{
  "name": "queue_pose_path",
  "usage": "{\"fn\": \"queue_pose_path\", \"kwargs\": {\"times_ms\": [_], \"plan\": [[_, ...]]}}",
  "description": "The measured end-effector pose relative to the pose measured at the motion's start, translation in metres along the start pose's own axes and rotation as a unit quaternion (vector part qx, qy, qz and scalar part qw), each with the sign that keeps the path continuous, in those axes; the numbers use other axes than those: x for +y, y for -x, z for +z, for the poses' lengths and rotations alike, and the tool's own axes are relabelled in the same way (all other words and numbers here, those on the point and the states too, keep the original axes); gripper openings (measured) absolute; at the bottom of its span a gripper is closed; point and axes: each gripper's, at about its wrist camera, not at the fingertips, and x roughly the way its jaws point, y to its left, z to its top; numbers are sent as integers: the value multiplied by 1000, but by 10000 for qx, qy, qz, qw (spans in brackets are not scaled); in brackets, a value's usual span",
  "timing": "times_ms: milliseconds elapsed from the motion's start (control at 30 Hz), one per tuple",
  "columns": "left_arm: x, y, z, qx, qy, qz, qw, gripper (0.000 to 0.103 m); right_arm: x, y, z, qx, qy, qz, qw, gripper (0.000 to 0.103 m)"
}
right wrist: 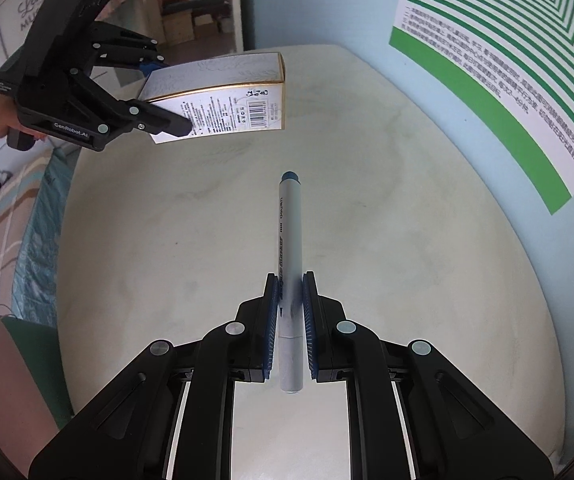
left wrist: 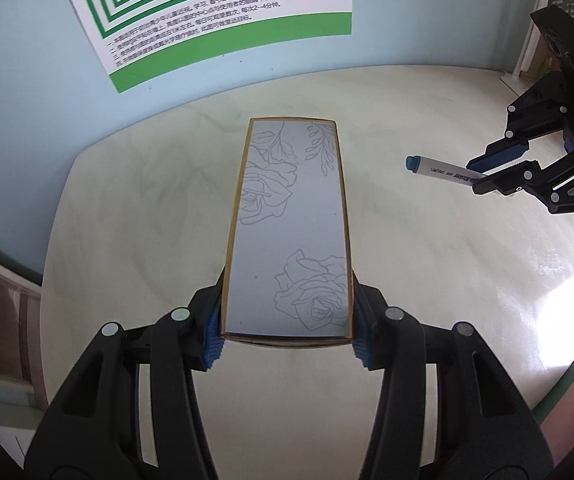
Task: Collect trash
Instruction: 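Lift the white box and marker and carry them over the teal bin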
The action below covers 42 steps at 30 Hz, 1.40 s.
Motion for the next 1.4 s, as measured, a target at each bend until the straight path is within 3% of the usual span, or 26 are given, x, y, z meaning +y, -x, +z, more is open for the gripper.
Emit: {"fn": "queue_pose_path", "kwargs": {"times_ms": [200,367,900,1067,1400], "plan": [[-11,34,-56,27,785,369,9962,47,32,-4,6,-18,779,372,9963,14],[-11,64,-114,125,1530,690,9857,47,76,-8,23,-27,1389,731,9876,14],[38,163,-317,477,3161,1510,9354,47,280,-40,104,-142,2919,1753,9401,14],[53,181,-375,618,3553,1602,9189,47,345,-53,120,-62,3260,2019,9235,14],[51,181,-459,846,4117,1536,8943,47,449,-83,124,324,3752,2427,8940,14]]}}
